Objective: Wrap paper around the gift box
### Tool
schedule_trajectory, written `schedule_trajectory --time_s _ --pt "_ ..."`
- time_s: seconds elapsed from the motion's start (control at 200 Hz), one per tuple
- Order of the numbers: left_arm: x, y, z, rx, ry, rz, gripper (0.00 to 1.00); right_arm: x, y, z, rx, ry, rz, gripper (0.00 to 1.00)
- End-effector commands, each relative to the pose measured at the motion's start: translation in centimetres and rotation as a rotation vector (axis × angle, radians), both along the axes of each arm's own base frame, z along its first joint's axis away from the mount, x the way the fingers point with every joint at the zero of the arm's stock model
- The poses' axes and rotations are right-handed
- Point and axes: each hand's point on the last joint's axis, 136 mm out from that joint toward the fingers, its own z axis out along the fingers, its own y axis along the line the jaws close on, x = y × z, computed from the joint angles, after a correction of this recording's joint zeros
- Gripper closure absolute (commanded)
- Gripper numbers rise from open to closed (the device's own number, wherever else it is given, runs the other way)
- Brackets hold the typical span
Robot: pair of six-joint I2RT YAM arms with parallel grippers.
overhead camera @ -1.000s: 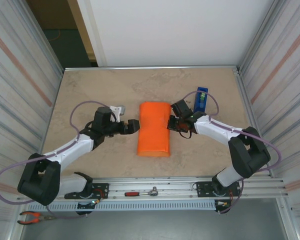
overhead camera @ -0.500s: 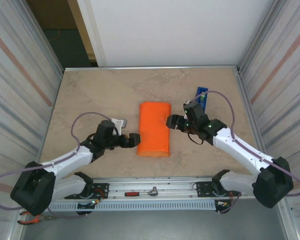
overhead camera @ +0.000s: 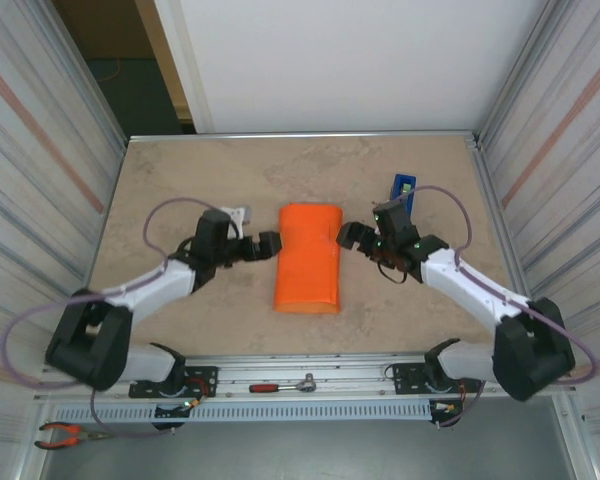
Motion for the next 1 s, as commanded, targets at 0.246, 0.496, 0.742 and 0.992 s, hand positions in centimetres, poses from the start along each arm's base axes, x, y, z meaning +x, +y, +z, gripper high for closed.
schedule_trajectory --time_s 0.246,0.496,0.742,0.992 --pt "6.3 -5.3 -2.0 -0.159 0.135 -0.166 0.01 7.9 5.0 -1.7 0.162 0.082 0.13 0.02" --pt "7.4 -5.8 -5.6 -0.169 0.197 -0.135 0.17 9.3 7.7 -6.6 0.187 0.187 0.168 0.07" --pt "7.0 -5.2 -7.5 -0.162 0.22 -0.087 0.43 9.4 8.7 -8.4 0.254 0.224 0.184 0.52" --pt "5.9 -4.4 -8.0 -0.152 0.222 -0.033 0.68 8.9 9.3 -8.9 0.276 0.239 0.197 0.78"
